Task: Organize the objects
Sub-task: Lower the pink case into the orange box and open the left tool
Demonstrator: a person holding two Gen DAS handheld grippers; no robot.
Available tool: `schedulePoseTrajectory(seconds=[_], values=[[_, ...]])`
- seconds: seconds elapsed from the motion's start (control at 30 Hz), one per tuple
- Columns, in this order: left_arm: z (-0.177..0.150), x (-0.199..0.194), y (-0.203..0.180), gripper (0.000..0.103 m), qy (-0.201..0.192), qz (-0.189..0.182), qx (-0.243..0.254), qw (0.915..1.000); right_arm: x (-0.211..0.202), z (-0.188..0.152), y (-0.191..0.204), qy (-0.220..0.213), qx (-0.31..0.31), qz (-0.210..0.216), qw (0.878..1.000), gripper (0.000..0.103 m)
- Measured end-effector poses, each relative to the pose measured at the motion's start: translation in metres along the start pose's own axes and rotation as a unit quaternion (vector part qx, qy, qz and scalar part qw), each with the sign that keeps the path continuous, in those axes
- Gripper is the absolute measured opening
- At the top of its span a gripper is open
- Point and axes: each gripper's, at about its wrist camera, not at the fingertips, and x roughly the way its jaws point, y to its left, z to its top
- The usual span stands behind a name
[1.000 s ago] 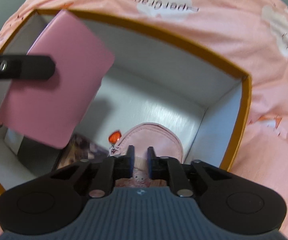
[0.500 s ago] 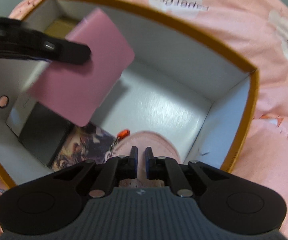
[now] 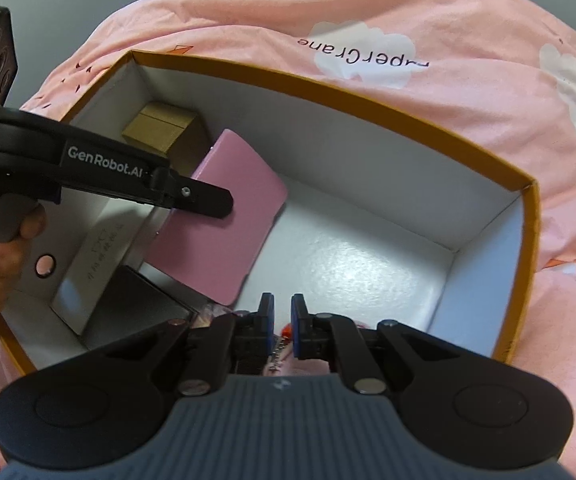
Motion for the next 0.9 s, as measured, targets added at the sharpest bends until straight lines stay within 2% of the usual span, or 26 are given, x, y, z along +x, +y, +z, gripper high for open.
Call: schedulePoseTrajectory(seconds=[0.17,0.23,0.37,0.47,0.77,0.9], values=[[0.0,-0.008,-0.007,0.028,0.007,0.039,0.029,0.9988,0.001,0.001,-0.003,0.001,0.019,0.015,1.0,0.01],[-0.001,-0.011,-0.012,0.034,0.005,0.063,0.053,0.9966,0.004,0.003,-0.004,0.001,0.03,0.021,0.999,0.01],[-0.003,-0.018,-0.021,0.038,-0.005,0.092,0.098,0.9909,0.011,0.009,-0.006,0.004,0.051,0.033,0.998,0.01],[-0.003,-0.026,-0.024,0.038,-0.017,0.097,0.117,0.9883,0.018,0.013,-0.005,0.008,0.059,0.035,0.998,0.01],[-0.001,-0.036,-0.025,0.038,-0.053,0.081,0.121,0.9879,0.045,0.026,0.002,0.022,0.045,0.001,0.999,0.009],[0.0,-0.037,-0.023,0.038,-0.063,0.071,0.118,0.9884,0.051,0.028,0.007,0.031,0.039,0.006,0.999,0.003]])
